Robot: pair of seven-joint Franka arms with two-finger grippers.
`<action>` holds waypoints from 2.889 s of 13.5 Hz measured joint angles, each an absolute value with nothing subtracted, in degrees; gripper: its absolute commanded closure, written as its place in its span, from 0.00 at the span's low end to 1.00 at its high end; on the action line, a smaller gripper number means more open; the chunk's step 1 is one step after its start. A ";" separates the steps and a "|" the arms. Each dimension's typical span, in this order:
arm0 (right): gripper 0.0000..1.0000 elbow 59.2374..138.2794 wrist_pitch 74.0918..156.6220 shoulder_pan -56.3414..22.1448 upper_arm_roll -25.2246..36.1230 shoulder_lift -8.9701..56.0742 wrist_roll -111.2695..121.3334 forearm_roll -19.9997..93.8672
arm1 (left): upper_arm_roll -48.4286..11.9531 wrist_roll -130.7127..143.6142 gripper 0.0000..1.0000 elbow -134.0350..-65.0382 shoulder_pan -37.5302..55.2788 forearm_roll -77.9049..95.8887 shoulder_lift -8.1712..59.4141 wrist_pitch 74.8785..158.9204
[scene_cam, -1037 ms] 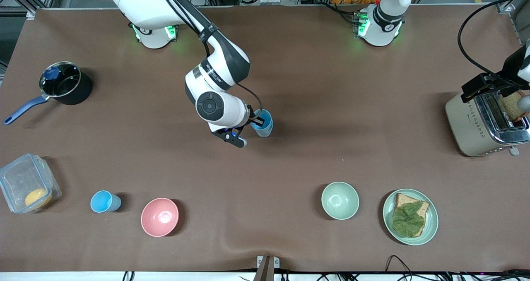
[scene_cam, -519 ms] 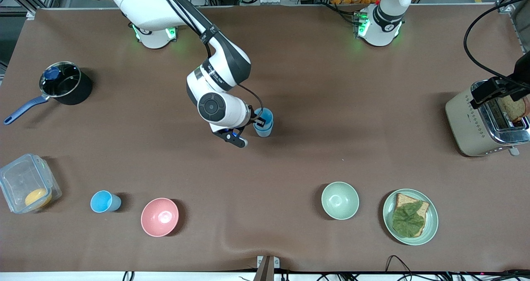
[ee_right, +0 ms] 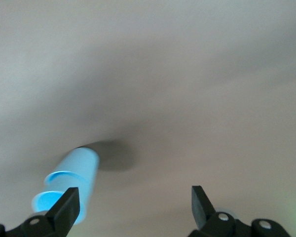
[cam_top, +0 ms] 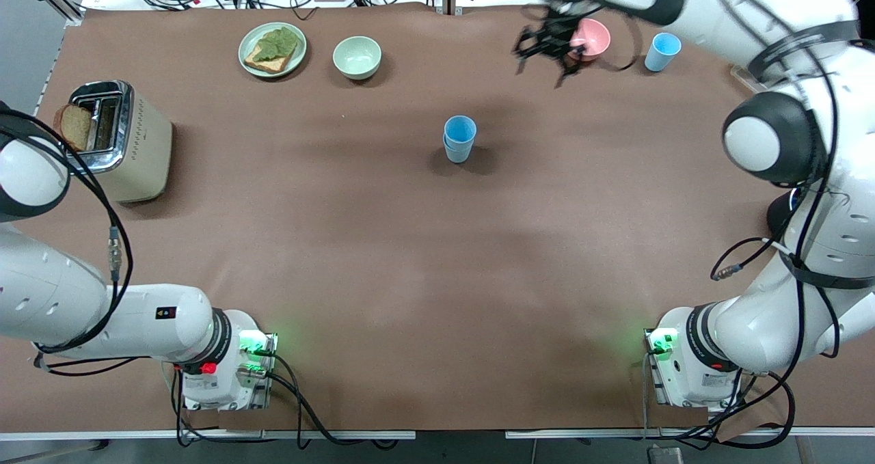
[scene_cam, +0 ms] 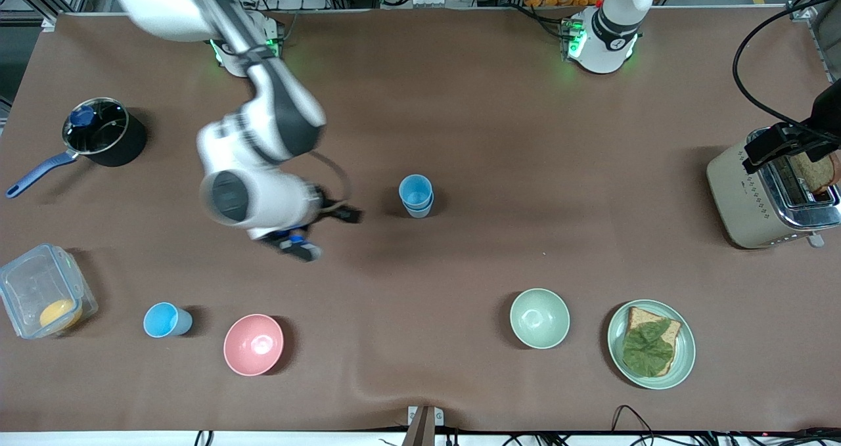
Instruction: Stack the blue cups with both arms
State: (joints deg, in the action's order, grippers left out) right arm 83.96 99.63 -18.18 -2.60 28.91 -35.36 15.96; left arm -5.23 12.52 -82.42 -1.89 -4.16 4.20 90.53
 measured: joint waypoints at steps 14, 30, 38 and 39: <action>0.00 83.77 82.01 -4.13 5.46 8.08 6.26 2.20 | -7.00 12.50 0.00 -82.65 -1.81 -4.16 4.60 87.98; 0.00 84.02 80.48 -1.16 5.05 2.58 4.06 0.94 | -7.18 12.51 0.00 -82.41 -1.90 -1.86 4.59 87.98; 0.00 84.02 80.27 1.04 2.84 2.53 3.99 0.93 | -7.24 12.54 0.00 -82.41 -1.79 -1.39 4.59 87.41; 0.00 84.02 80.27 1.04 2.74 2.53 3.98 0.92 | -7.24 12.54 0.00 -82.41 -1.79 -1.39 4.59 87.40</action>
